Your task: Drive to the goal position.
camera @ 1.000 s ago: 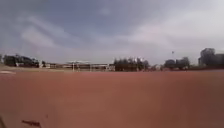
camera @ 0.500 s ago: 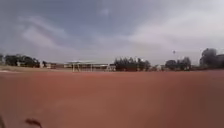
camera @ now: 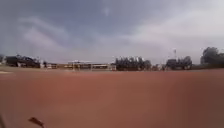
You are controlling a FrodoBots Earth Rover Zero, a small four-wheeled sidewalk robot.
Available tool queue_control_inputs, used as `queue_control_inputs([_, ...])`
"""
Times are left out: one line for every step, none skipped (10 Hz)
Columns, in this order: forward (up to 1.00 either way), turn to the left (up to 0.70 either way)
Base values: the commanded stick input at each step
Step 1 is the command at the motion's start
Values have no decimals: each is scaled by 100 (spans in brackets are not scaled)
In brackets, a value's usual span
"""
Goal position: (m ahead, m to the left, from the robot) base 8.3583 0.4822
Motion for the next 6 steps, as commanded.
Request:
queue_control_inputs([70,0])
queue_control_inputs([70,0])
queue_control_inputs([70,0])
queue_control_inputs([70,0])
queue_control_inputs([70,0])
queue_control_inputs([70,0])
